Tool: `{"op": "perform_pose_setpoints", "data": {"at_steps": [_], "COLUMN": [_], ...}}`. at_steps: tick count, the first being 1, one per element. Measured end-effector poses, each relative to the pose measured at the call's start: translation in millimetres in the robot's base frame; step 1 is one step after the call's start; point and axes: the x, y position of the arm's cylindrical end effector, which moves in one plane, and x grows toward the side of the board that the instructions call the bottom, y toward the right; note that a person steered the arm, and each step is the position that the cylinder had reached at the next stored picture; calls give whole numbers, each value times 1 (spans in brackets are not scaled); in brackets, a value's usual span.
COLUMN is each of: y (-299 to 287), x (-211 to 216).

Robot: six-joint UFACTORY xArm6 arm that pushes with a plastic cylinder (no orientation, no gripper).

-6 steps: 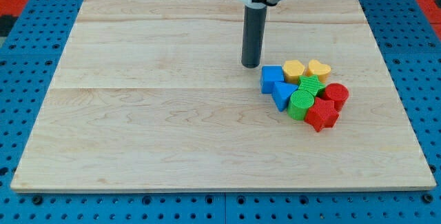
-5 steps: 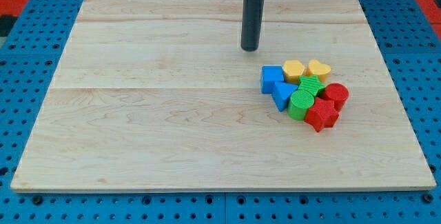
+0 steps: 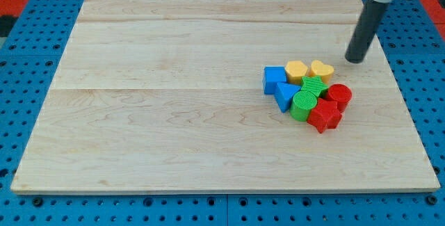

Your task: Point at the yellow heart

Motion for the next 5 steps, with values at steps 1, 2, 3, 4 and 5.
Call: {"op": "perform_pose_setpoints", "data": {"at_steps": [1, 2, 3, 4, 5], "y": [-16, -28, -24, -22, -69], "x": [-6, -2, 12, 26, 26]}}
